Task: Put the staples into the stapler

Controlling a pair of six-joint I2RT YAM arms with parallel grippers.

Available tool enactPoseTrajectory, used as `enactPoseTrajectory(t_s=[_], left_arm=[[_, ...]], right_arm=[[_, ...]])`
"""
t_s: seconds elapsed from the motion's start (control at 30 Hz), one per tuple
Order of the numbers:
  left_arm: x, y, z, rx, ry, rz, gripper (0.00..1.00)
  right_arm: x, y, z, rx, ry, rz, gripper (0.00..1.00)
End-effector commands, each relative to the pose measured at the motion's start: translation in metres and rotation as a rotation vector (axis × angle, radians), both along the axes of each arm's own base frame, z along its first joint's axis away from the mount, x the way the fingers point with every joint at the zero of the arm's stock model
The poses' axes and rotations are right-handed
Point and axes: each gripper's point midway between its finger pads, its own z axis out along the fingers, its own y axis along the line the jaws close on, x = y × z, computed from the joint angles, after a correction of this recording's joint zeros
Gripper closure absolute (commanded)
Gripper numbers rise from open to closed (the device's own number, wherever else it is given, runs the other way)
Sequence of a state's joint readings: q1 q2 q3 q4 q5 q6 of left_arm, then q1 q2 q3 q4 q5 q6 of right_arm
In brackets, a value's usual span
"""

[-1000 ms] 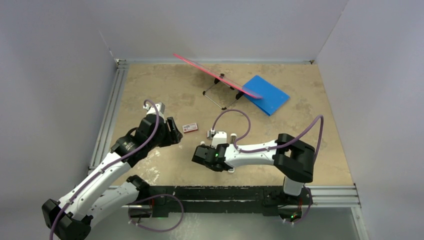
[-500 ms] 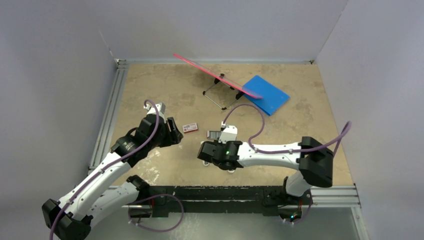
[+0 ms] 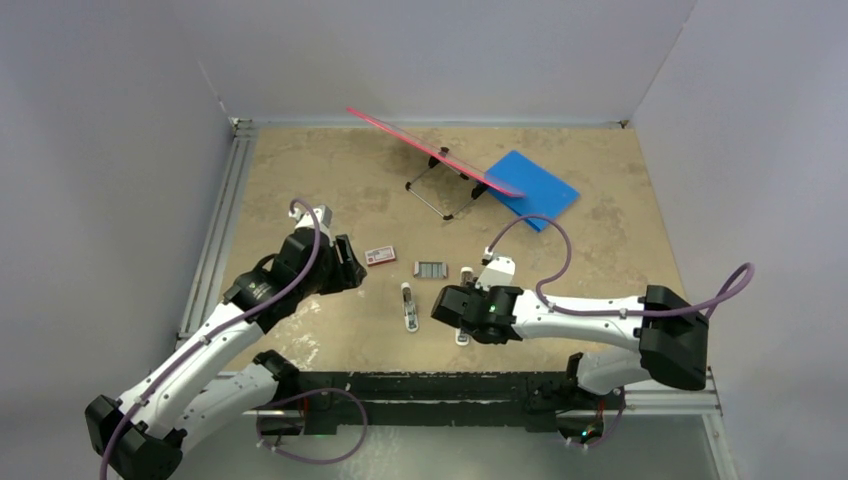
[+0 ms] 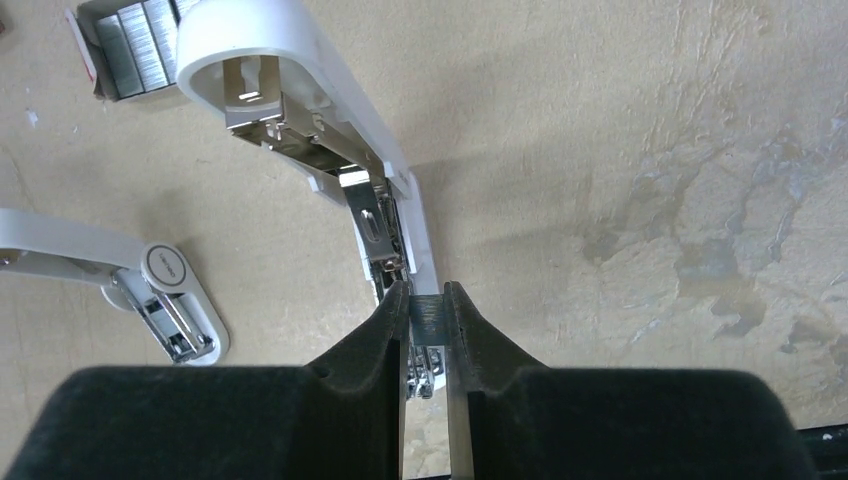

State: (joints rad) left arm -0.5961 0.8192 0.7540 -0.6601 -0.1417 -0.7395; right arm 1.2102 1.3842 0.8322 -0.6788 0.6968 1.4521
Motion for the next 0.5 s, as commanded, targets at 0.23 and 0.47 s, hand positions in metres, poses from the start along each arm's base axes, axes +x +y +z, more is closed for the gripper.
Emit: enactPoseTrajectory(t_s=[0.23, 0.47], left_arm=[[0.006, 0.002, 0.001, 0.02, -0.015, 0.011, 0.45], [0.007, 0.004, 0.007, 0.015, -0.039, 0.017, 0.45]], right_arm=[[0.012, 0.016, 0.009, 0.02, -0.065, 0.09, 0.85], [0.013, 0.02, 0.0, -0.019, -0.058, 0.116, 0.85]])
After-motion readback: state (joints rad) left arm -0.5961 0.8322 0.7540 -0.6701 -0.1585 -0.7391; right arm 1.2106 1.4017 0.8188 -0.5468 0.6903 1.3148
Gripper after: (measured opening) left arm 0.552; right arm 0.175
